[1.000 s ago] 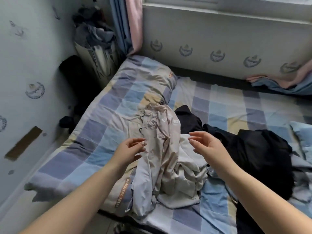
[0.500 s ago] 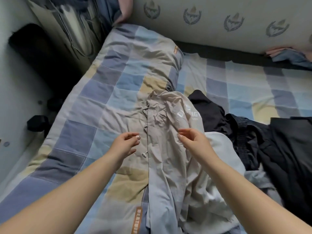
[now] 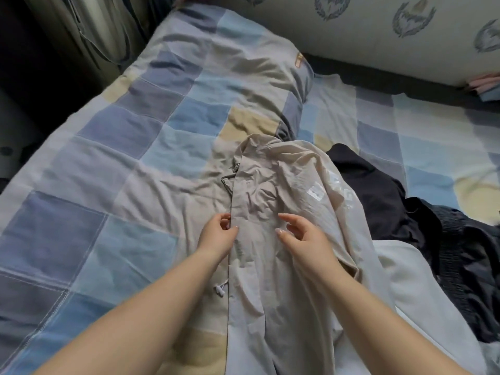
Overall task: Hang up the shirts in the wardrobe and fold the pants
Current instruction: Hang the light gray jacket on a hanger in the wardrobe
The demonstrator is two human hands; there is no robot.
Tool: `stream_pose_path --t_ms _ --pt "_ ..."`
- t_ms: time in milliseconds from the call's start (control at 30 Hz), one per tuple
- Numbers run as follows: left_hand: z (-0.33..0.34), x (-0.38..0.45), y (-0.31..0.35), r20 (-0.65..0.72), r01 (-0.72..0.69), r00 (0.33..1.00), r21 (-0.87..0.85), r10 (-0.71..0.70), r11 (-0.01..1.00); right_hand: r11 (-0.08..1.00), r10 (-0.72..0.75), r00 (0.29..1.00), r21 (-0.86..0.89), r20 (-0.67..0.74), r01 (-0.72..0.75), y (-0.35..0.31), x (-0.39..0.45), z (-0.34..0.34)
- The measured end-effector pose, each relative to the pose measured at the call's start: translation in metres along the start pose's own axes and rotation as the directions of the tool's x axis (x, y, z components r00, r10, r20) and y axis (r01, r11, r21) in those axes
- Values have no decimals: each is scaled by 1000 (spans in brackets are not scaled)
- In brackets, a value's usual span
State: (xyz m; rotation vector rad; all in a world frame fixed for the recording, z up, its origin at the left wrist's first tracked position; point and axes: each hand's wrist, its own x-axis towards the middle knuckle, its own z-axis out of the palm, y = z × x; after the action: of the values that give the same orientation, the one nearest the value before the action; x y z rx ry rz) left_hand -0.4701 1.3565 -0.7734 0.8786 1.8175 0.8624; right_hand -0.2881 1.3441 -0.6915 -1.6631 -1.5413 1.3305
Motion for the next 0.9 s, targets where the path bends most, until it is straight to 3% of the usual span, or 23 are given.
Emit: stream_pose_path --t_ms 200,300,400,467,533,667,800,833,900 --pt "14 12 10 11 -58 998 203 57 977 1000 5 1000 -26 -6 -5 4 18 4" --pt "15 -3 34 173 -115 977 -60 124 992 995 66 998 81 -21 -65 -8 30 4" --pt "15 -31 66 350 -94 907 -375 235 922 972 148 988 188 -36 -139 -31 38 -1" --pt "12 -54 85 470 -80 838 -399 279 913 972 169 985 172 -36 -160 -49 39 -10" --pt "7 -74 105 554 -87 791 -319 261 944 984 149 988 102 -42 -144 -69 39 -23" --pt "-2 -107 141 620 -59 761 -230 193 971 971 172 984 -164 -36 -175 -108 32 -45" --pt "-19 -153 167 746 -106 617 -239 252 965 911 78 996 -404 -35 -86 -148 9 -76" --pt "-24 -162 172 752 -99 606 -252 259 963 908 46 998 -413 -49 -62 -158 -1 -84" --pt "-35 -179 182 671 -76 695 -291 260 954 919 -38 995 -393 -92 -1 -179 -24 -99"
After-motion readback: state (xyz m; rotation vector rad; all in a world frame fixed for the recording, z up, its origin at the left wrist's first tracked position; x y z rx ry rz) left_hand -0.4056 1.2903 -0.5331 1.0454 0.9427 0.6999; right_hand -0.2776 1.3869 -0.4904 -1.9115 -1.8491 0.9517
